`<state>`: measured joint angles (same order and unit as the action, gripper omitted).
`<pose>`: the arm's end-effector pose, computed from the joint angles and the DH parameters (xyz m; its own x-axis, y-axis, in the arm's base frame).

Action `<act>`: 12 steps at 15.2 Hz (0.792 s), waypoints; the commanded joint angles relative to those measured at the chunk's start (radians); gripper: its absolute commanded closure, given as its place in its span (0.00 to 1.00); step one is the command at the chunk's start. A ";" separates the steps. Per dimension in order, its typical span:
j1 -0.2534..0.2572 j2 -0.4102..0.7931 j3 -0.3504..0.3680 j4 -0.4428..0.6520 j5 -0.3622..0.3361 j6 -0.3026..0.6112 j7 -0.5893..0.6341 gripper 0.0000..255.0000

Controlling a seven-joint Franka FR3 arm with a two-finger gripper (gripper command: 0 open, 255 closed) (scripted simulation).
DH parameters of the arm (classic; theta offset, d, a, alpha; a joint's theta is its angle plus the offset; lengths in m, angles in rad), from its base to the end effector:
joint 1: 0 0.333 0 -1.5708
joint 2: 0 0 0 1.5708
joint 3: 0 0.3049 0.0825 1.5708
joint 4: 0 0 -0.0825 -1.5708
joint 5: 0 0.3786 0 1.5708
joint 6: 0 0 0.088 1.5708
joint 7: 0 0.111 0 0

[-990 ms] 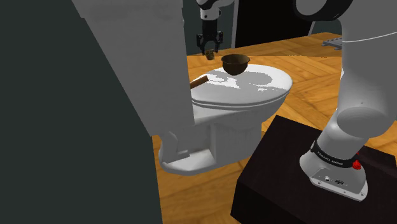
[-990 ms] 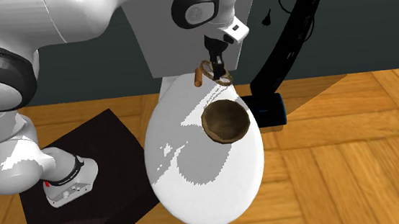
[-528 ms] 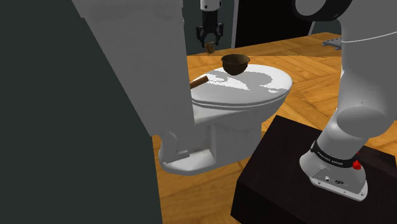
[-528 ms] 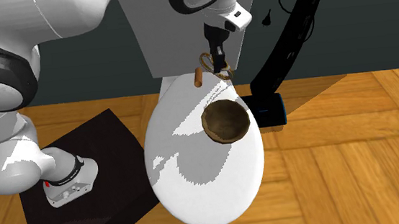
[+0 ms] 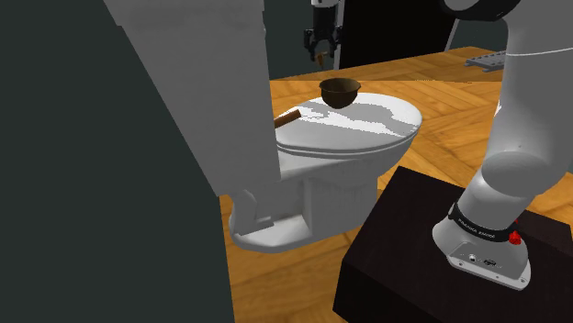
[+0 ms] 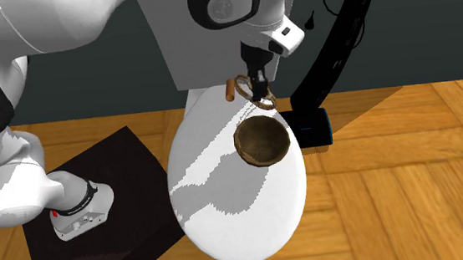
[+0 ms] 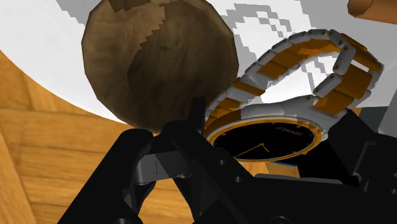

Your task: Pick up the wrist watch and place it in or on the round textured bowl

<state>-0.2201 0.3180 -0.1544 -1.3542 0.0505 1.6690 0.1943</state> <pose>0.6080 -0.2179 0.5312 0.8440 -0.5364 0.0000 -0.5363 -0.8440 -0.0022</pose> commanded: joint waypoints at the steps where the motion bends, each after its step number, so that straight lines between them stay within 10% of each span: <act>1: -0.025 -0.024 -0.014 -0.027 0.001 0.002 -0.041 1.00; 12: -0.092 -0.068 -0.053 -0.148 0.004 0.078 -0.152 1.00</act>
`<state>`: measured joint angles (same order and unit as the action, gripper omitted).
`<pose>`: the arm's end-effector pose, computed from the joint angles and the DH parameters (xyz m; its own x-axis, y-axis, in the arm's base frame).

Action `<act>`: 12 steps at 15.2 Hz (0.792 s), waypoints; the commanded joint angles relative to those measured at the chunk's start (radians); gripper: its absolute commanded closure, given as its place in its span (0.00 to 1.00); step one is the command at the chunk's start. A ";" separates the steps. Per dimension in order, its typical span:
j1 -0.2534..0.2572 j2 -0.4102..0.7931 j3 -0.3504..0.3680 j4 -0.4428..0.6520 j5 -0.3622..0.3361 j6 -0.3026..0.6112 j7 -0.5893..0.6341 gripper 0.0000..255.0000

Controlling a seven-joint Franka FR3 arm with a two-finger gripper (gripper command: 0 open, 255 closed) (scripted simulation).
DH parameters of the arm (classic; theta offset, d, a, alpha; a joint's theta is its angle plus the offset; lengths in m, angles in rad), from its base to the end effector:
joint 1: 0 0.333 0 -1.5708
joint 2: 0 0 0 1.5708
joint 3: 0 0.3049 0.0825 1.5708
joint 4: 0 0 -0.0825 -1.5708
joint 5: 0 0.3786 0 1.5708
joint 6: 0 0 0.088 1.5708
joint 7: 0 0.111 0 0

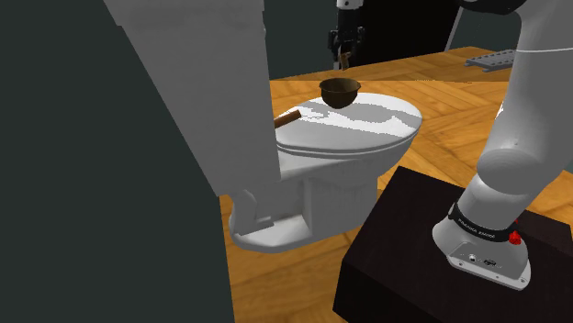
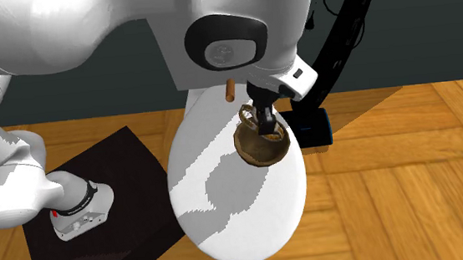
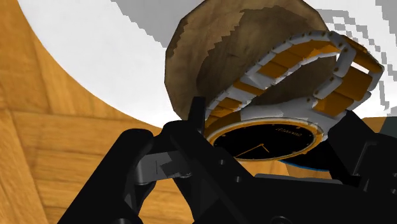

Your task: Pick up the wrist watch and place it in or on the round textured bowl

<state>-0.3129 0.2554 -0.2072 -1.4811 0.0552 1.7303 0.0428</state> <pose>0.5563 -0.2967 0.5175 0.8445 -0.5356 -0.0009 -0.5356 -0.8445 -0.0025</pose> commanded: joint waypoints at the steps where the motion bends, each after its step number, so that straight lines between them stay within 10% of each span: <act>1: 0.001 -0.006 0.000 -0.036 -0.001 0.030 -0.001 1.00; 12: 0.003 0.004 0.002 -0.166 0.003 0.170 -0.004 1.00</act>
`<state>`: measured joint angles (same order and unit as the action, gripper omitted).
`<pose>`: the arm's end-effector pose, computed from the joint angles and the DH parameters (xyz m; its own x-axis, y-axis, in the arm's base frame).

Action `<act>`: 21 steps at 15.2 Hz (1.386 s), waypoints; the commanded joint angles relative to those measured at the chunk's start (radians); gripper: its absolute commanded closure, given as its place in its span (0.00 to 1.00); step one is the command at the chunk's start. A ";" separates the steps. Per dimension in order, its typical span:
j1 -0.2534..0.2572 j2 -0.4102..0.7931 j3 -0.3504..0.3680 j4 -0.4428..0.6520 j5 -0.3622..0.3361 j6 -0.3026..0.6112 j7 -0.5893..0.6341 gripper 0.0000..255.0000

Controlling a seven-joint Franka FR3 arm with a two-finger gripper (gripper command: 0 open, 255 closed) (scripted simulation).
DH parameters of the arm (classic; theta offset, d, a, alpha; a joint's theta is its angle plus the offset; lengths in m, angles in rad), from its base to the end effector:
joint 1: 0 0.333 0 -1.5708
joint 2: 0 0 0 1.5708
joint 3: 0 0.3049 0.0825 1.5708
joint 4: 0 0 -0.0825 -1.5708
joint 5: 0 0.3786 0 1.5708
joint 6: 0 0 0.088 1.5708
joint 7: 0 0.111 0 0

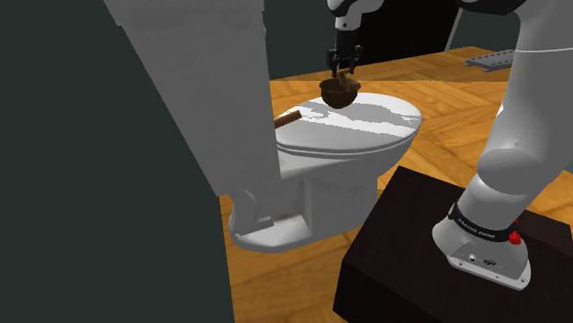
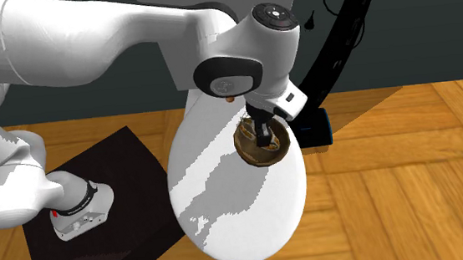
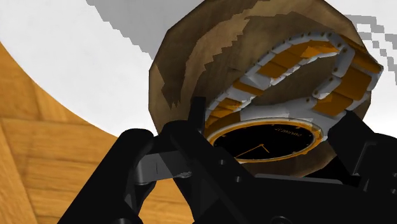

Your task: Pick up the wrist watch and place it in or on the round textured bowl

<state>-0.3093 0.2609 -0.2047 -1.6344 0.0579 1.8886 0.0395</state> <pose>0.5561 -0.2966 0.4552 0.8446 -0.5353 -0.0011 -0.5353 -0.8446 -0.0025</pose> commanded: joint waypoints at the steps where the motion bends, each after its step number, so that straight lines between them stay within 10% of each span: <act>1: 0.000 -0.002 0.000 -0.013 0.000 0.012 -0.001 1.00; 7: 0.000 -0.002 0.000 -0.013 0.000 0.012 -0.001 1.00; 8: 0.000 -0.002 0.000 -0.013 0.000 0.012 -0.001 0.00; 21: -0.002 -0.011 -0.002 0.101 -0.003 -0.112 0.002 0.00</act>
<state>-0.3118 0.2514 -0.2069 -1.5320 0.0548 1.7780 0.0413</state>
